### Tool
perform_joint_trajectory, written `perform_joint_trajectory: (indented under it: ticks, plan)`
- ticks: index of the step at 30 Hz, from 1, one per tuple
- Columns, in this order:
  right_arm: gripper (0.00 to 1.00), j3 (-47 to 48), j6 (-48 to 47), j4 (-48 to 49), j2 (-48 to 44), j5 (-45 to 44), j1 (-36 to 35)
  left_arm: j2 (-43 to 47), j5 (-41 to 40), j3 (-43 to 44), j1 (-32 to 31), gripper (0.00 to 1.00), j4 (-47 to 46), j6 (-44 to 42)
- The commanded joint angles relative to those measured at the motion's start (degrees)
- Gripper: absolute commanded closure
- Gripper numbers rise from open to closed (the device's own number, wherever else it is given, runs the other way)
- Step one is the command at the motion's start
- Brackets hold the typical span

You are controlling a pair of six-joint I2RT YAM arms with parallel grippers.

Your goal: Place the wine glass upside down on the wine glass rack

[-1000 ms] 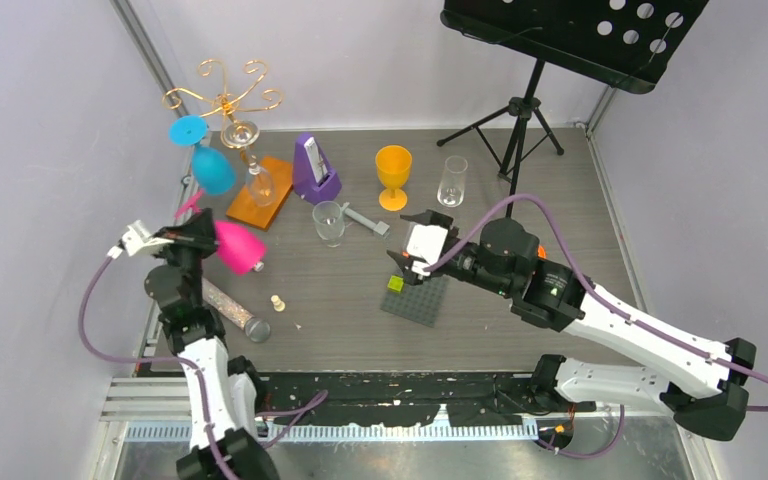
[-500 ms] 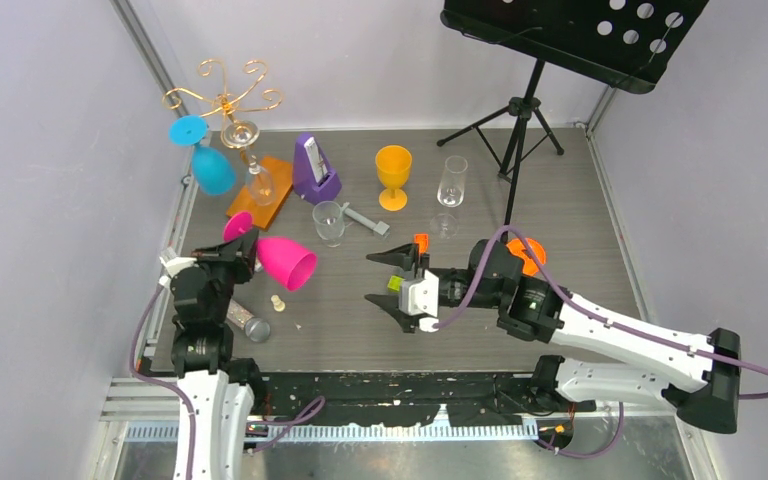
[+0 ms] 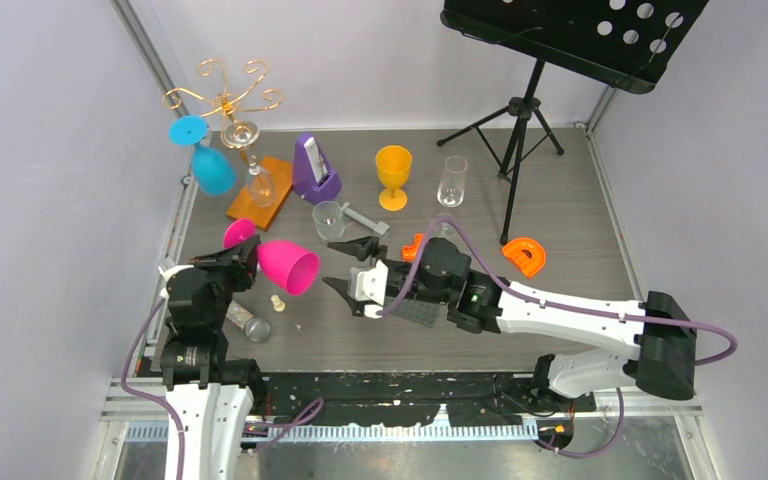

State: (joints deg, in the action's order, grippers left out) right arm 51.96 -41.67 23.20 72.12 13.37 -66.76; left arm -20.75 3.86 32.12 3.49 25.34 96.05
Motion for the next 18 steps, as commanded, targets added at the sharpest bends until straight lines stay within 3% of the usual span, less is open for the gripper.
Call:
perform_joint_trajectory:
  ticks: [1,12,18]
  plan:
    - [0.37,5.8,2.6,6.2,2.0,-2.9,-0.3,0.3,-0.3,-0.1,-0.8,1.0,-0.2,1.3]
    - [0.39,10.8,3.2,2.4,8.5,-0.8,-0.4,0.0,0.7,0.4,-2.4,1.0,-2.4,2.2]
    - [0.46,13.5,3.9,-1.0,11.3,-1.6,-0.4,0.0,1.5,0.2,-3.0,1.0,-3.9,2.8]
